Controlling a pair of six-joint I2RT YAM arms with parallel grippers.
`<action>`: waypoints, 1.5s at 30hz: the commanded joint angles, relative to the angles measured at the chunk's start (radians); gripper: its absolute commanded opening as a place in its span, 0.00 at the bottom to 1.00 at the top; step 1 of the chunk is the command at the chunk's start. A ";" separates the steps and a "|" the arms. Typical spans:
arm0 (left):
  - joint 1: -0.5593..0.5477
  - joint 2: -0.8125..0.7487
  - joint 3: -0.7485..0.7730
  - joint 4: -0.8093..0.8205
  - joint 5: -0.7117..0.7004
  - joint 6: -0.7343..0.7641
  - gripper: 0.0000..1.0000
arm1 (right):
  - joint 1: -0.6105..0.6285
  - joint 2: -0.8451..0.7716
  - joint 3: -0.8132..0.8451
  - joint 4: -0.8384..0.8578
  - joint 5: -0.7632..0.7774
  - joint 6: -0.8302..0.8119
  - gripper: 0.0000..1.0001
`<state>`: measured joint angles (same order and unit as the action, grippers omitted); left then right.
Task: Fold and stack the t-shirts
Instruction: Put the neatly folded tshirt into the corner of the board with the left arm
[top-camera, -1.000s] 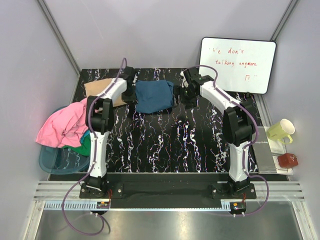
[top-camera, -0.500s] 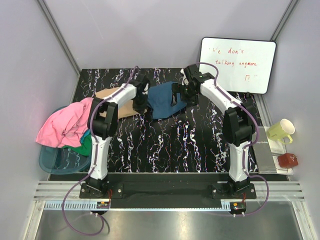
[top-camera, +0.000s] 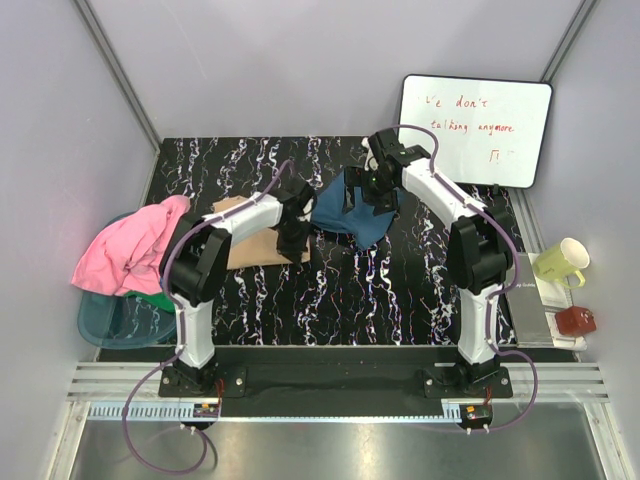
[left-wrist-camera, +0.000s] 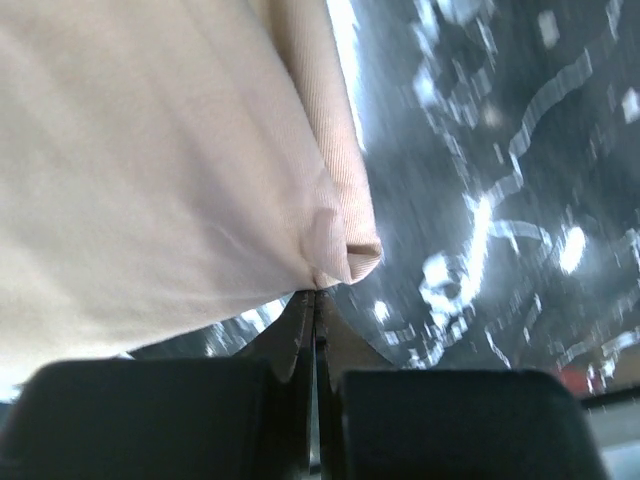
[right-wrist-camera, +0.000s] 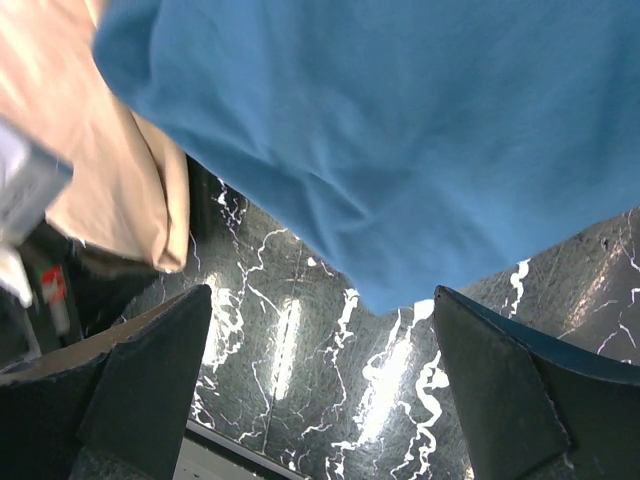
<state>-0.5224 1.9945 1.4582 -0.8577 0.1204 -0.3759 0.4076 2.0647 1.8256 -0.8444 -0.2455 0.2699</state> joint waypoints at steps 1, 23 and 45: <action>-0.050 -0.123 -0.068 0.014 0.084 -0.076 0.00 | 0.008 -0.077 -0.018 -0.012 0.014 0.005 1.00; -0.111 -0.271 0.186 -0.076 -0.065 -0.052 0.99 | -0.094 -0.127 -0.072 -0.010 0.097 0.006 1.00; -0.085 0.055 0.423 -0.055 0.163 -0.097 0.99 | -0.133 0.255 0.276 0.045 0.161 -0.052 0.00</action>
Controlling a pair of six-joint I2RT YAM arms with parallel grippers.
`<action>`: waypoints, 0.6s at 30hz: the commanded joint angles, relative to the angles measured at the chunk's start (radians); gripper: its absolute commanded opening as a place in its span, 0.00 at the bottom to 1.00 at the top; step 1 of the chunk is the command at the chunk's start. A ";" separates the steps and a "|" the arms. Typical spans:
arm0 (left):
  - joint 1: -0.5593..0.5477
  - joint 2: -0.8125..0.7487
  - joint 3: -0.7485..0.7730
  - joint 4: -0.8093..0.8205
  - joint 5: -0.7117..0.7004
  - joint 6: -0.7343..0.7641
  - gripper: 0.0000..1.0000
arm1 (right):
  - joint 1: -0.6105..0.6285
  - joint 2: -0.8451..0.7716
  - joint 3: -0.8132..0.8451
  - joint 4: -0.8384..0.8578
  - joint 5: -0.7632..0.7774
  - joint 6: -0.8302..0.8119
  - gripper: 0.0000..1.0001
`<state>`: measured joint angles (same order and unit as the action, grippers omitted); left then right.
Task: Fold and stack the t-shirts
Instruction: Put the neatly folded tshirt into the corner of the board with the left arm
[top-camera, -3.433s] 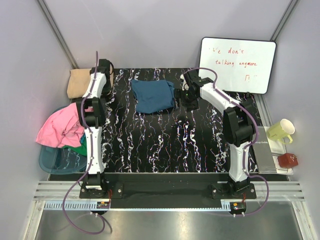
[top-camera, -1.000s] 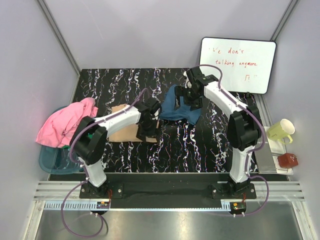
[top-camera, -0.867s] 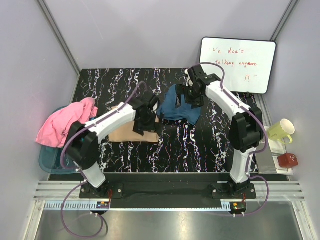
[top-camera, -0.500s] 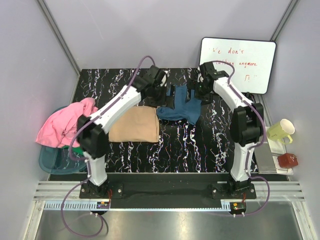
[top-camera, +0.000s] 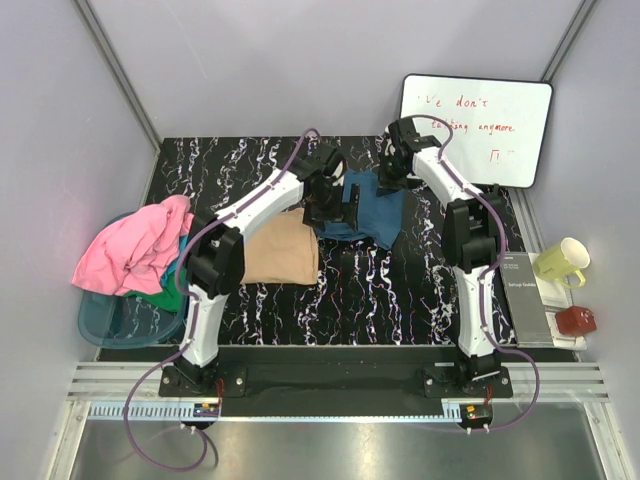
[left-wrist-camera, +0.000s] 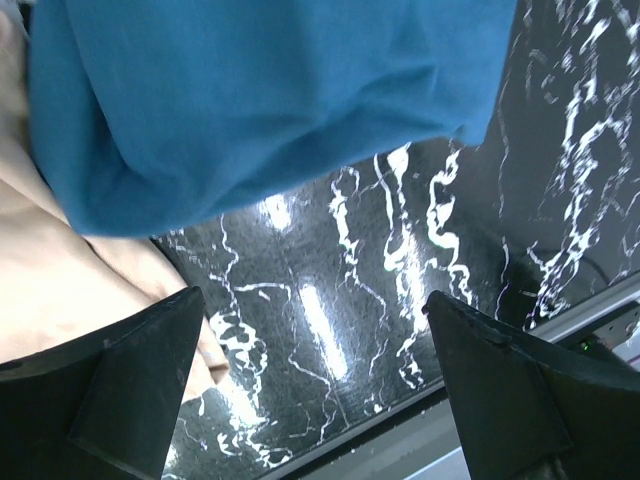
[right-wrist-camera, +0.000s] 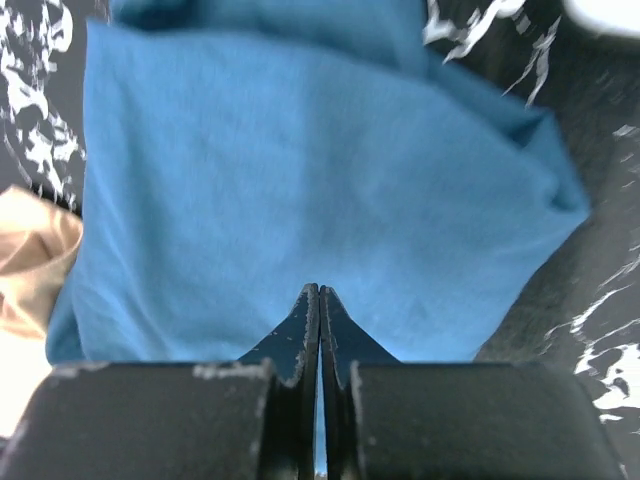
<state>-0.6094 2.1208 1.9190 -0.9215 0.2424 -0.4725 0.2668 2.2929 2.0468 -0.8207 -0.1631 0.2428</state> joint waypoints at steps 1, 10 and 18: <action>0.002 -0.076 -0.052 0.010 0.046 0.002 0.99 | 0.008 0.031 0.050 0.019 0.091 -0.028 0.00; 0.002 -0.134 -0.098 0.019 0.129 0.026 0.99 | 0.008 0.008 -0.155 0.002 0.152 -0.020 0.00; 0.003 -0.171 -0.213 0.049 0.176 0.029 0.99 | 0.058 -0.114 -0.321 -0.060 0.085 0.009 0.00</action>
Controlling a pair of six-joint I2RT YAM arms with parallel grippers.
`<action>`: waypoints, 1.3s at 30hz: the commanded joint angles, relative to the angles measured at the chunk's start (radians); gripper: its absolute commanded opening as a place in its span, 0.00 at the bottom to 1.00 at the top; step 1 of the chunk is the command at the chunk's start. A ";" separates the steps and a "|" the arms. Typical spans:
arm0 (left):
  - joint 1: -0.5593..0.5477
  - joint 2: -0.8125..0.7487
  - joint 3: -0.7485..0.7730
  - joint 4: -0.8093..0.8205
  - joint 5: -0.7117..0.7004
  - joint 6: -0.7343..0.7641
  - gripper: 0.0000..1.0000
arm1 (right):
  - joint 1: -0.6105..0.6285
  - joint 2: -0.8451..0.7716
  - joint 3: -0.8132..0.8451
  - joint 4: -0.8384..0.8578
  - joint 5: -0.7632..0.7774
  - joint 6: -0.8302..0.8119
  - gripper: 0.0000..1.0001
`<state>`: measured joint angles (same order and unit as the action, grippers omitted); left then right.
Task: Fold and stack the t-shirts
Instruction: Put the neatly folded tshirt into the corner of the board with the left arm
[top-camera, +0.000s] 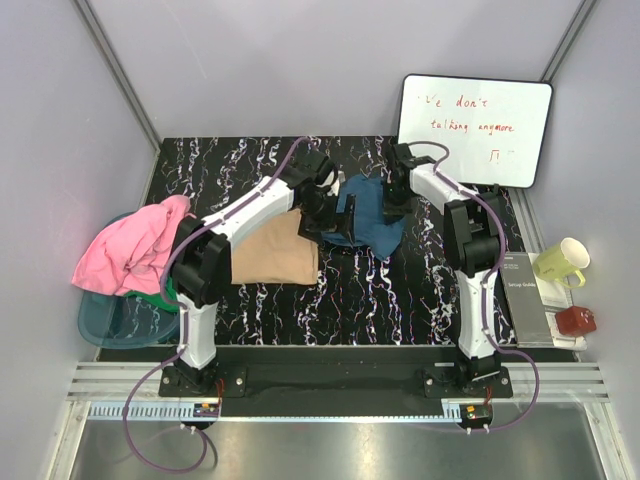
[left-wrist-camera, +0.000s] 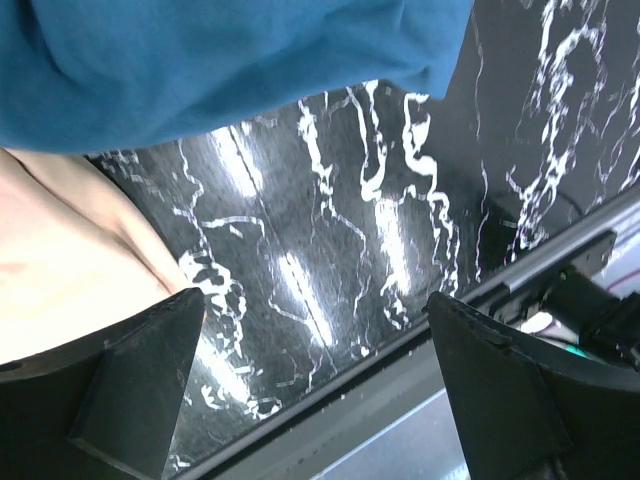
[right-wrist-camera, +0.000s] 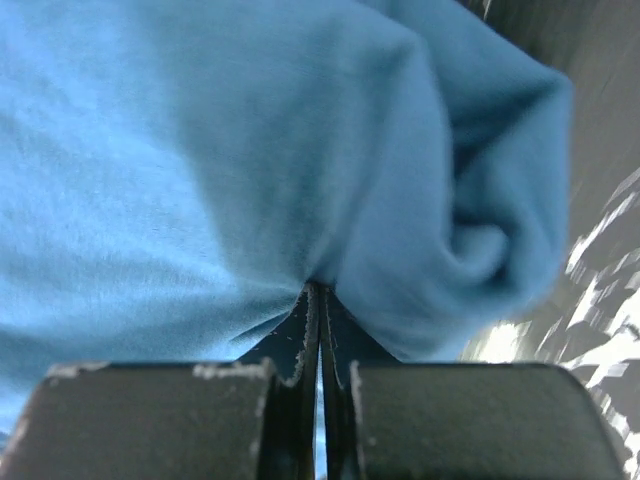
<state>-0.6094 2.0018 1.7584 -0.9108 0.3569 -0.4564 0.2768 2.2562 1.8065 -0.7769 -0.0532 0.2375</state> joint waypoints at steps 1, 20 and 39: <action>0.003 -0.057 -0.060 0.049 0.068 0.010 0.99 | 0.070 -0.093 -0.110 -0.108 -0.037 0.023 0.00; 0.003 -0.077 -0.313 0.159 0.077 -0.165 0.99 | 0.185 -0.277 -0.159 -0.147 -0.136 0.134 0.00; 0.003 -0.115 -0.303 0.237 0.094 -0.174 0.99 | 0.183 0.115 0.267 -0.122 0.021 -0.035 0.00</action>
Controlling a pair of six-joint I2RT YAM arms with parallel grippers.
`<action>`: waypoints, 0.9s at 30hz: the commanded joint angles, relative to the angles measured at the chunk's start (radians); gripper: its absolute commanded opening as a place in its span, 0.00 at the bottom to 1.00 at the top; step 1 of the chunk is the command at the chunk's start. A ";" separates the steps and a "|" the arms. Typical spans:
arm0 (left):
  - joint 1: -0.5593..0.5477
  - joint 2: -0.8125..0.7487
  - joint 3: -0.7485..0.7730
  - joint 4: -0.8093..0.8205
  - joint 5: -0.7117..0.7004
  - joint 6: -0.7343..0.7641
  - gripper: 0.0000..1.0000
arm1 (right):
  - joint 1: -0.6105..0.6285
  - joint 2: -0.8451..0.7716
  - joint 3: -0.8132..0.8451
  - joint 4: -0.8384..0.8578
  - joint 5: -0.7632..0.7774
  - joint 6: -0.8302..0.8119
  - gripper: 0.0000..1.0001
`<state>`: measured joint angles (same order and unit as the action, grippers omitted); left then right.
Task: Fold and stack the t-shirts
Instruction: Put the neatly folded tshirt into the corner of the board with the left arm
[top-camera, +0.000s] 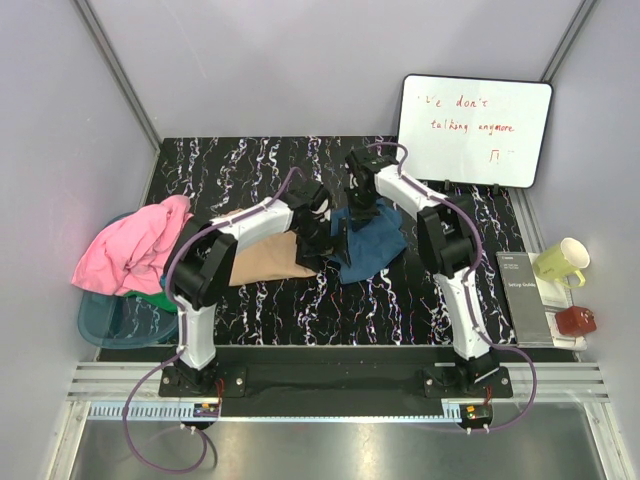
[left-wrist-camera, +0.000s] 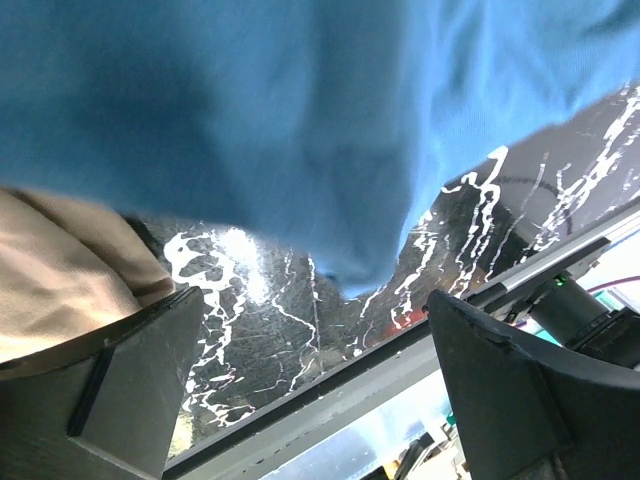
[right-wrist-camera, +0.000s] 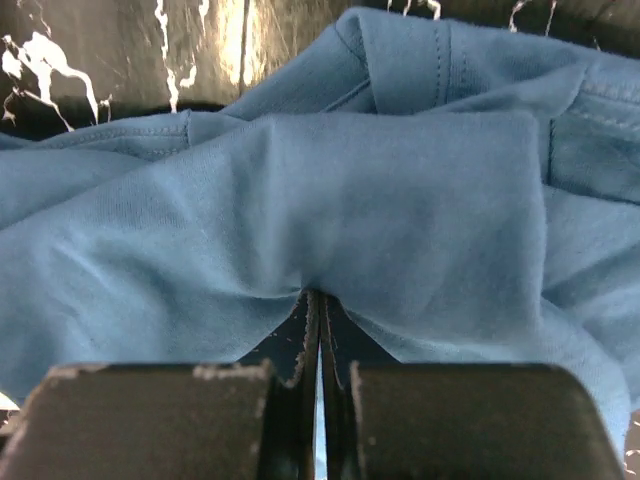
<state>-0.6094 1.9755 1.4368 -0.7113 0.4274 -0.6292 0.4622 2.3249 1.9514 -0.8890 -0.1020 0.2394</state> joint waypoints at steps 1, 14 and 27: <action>0.003 -0.092 0.022 0.038 0.022 0.000 0.99 | -0.002 0.071 0.142 -0.022 0.083 -0.037 0.00; 0.014 -0.024 0.060 0.125 0.051 -0.067 0.99 | -0.138 0.007 0.031 -0.073 0.223 -0.018 0.00; 0.016 0.172 0.129 0.435 0.112 -0.314 0.99 | -0.166 -0.088 -0.095 -0.039 0.150 -0.037 0.00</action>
<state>-0.5991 2.1059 1.5314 -0.4629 0.4770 -0.8120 0.2844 2.2818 1.8790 -0.9066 0.0441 0.2188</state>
